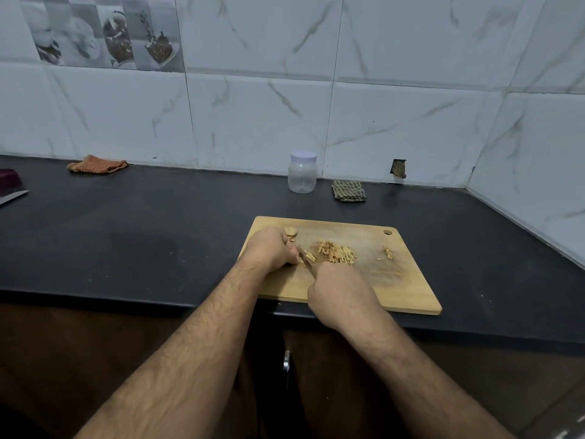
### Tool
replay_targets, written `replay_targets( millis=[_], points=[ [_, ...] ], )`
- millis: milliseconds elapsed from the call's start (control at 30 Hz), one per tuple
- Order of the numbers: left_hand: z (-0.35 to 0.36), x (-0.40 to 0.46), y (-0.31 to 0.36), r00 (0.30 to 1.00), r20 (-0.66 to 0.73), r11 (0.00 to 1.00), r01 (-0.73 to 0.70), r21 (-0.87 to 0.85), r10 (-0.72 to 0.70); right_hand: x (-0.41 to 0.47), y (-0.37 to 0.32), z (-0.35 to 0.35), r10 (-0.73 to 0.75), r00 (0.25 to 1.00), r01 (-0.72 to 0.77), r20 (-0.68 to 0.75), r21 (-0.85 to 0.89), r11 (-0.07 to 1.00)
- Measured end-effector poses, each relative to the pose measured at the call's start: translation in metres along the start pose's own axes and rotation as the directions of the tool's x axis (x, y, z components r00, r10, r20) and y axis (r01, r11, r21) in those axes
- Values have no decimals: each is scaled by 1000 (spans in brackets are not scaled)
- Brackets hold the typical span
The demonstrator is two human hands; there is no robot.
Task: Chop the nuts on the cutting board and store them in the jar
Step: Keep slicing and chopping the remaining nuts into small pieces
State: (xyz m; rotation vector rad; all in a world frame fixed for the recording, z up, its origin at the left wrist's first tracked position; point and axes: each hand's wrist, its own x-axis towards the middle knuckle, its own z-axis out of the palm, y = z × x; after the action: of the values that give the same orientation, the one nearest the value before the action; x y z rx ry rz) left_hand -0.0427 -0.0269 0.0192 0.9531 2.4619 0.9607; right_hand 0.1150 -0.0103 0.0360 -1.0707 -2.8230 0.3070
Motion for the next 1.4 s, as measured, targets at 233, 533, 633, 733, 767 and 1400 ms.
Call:
replay_targets(
  millis=[233,533,633,733,767,1400],
  points=[
    [-2,1,2,1000,-8,1000,13,3,-13,1,-5,-6,11,1000,-10,29,-35,999],
    [-1,-1,2,1000,0,1000,20,-2,-20,-18,14,2,14,1000,-13,-4,59,998],
    [1,-2,1,1000,-2,1000,12,7,-12,-13,11,4,9,999,-5,-46,79,997],
    [1,-2,1,1000,-14,1000,7,19,-7,-8,7,6,3,999,2,-54,92,996],
    [1,-3,1,1000,-18,999,5,32,-4,-7,6,6,3,999,1,-49,90,996],
    [2,-4,2,999,-48,998,6,67,-3,-13,9,3,6,999,-8,33,55,998]
  ],
)
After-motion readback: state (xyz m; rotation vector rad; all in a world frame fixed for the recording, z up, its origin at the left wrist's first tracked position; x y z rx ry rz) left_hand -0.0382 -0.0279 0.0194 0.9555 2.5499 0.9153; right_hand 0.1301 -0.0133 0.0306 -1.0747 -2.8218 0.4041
